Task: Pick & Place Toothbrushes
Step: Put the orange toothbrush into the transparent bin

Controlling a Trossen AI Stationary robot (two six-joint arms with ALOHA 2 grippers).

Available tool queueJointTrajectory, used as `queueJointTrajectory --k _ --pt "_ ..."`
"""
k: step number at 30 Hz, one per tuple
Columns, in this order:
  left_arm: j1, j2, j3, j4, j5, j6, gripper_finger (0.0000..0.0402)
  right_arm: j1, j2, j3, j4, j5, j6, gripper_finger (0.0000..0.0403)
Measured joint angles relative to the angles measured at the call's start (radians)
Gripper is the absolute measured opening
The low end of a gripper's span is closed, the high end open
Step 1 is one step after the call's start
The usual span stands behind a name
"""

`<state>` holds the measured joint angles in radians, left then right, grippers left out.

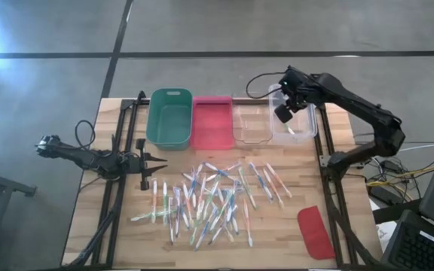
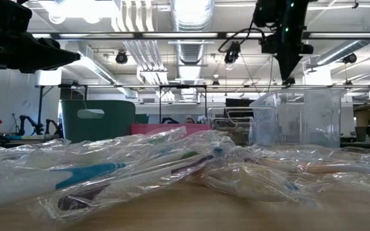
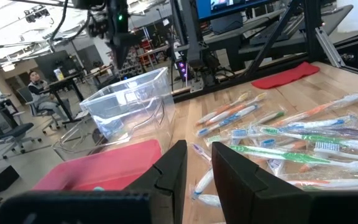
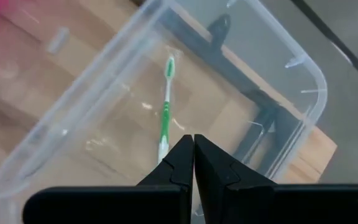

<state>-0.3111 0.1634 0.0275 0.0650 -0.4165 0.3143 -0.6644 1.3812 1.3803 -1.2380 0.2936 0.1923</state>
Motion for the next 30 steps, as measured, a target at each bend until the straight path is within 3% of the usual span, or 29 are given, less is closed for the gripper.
queueJointTrajectory --k 14,30 --pt "0.000 0.000 0.000 0.000 0.000 0.000 0.0081 0.264 -0.081 -0.001 0.052 -0.015 0.158 0.0008" --pt "0.000 0.000 0.000 0.000 0.000 0.000 0.0081 0.525 0.036 -0.002 0.071 -0.007 0.307 0.0008"
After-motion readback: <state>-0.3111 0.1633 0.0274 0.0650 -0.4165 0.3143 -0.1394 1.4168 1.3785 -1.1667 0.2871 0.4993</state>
